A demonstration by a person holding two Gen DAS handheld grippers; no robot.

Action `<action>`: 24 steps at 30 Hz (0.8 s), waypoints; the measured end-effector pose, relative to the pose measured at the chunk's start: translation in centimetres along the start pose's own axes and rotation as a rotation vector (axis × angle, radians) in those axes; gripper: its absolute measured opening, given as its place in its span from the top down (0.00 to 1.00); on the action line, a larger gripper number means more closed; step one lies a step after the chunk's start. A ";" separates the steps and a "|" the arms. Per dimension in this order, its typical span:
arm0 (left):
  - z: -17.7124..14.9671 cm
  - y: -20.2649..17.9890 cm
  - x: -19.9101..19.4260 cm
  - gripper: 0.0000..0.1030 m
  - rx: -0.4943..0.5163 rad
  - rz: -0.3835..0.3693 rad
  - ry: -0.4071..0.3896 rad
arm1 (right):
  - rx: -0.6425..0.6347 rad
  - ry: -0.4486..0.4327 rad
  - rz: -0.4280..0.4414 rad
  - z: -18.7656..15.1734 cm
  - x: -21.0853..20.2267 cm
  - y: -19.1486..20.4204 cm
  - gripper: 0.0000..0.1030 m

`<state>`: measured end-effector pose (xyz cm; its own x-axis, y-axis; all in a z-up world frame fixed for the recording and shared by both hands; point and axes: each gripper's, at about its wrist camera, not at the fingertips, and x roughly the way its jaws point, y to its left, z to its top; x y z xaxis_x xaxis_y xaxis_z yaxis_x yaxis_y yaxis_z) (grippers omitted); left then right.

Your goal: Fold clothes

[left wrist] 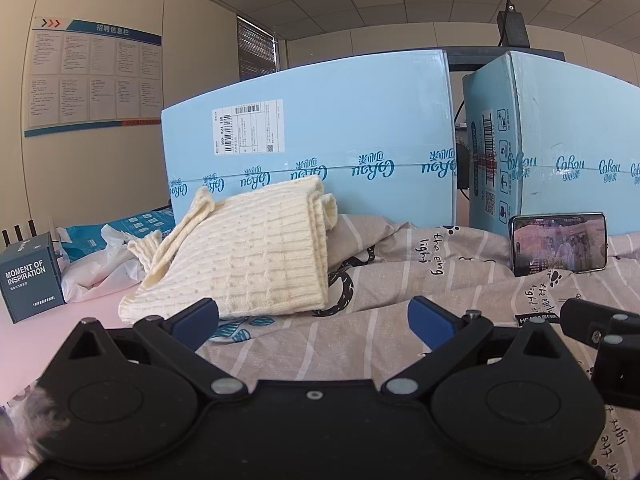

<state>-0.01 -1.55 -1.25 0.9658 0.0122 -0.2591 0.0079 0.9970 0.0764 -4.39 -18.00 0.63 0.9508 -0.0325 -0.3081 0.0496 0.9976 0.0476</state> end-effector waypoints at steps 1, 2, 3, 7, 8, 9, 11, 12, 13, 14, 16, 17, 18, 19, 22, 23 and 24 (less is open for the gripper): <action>0.0 0.0 0.0 0.00 0.000 0.000 0.000 | 0.000 0.001 -0.001 0.0 0.0 0.0 0.00; 0.0 0.0 0.0 0.00 0.000 -0.001 0.000 | -0.001 0.002 -0.002 0.0 0.0 0.0 0.00; 0.0 -0.1 0.1 0.00 -0.001 -0.002 0.000 | -0.002 0.003 -0.004 0.0 0.0 0.0 0.00; 0.0 -0.1 0.0 0.00 -0.003 -0.005 0.001 | -0.004 0.007 -0.010 0.0 0.1 0.0 0.00; 0.0 -0.1 0.0 0.00 -0.003 -0.005 0.001 | -0.005 0.008 -0.011 0.0 0.1 0.0 0.00; 0.0 -0.1 0.0 0.00 -0.003 -0.007 0.000 | -0.005 0.009 -0.012 0.0 0.1 0.0 0.00; 0.0 -0.1 0.0 0.00 -0.002 -0.011 -0.001 | -0.006 0.010 -0.013 0.0 0.1 0.0 0.00; 0.0 -0.2 0.0 0.00 -0.001 -0.011 -0.001 | -0.006 0.010 -0.013 0.0 0.1 0.0 0.00; 0.0 -0.2 0.0 0.00 0.000 -0.010 -0.001 | -0.006 0.011 -0.014 0.0 0.2 0.0 0.00; 0.0 -0.2 0.0 0.00 -0.001 -0.010 0.000 | -0.005 0.011 -0.014 0.0 0.2 0.0 0.00; 0.0 -0.2 0.1 0.00 -0.002 -0.009 0.001 | -0.004 0.012 -0.015 -0.1 0.2 -0.1 0.00; 0.0 -0.2 0.1 0.00 -0.002 -0.008 0.001 | -0.004 0.012 -0.015 -0.1 0.2 -0.1 0.00; 0.0 -0.2 0.0 0.00 -0.001 -0.009 0.002 | -0.005 0.013 -0.016 -0.1 0.2 -0.1 0.00; 0.0 -0.2 0.1 0.00 -0.001 -0.008 0.003 | -0.005 0.013 -0.016 -0.1 0.2 -0.2 0.00; 0.0 -0.2 0.1 0.00 0.000 -0.006 0.011 | -0.005 0.014 -0.016 -0.1 0.2 -0.2 0.00; 0.0 -0.2 0.3 0.00 -0.002 -0.005 0.014 | -0.005 0.015 -0.016 -0.1 0.2 -0.2 0.00; 0.0 -0.1 0.3 0.00 -0.003 -0.005 0.016 | -0.005 0.016 -0.017 -0.1 0.2 -0.2 0.00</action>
<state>0.34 -1.68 -1.31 0.9613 0.0079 -0.2753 0.0124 0.9973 0.0721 -4.22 -18.18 0.48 0.9449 -0.0484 -0.3237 0.0638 0.9973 0.0372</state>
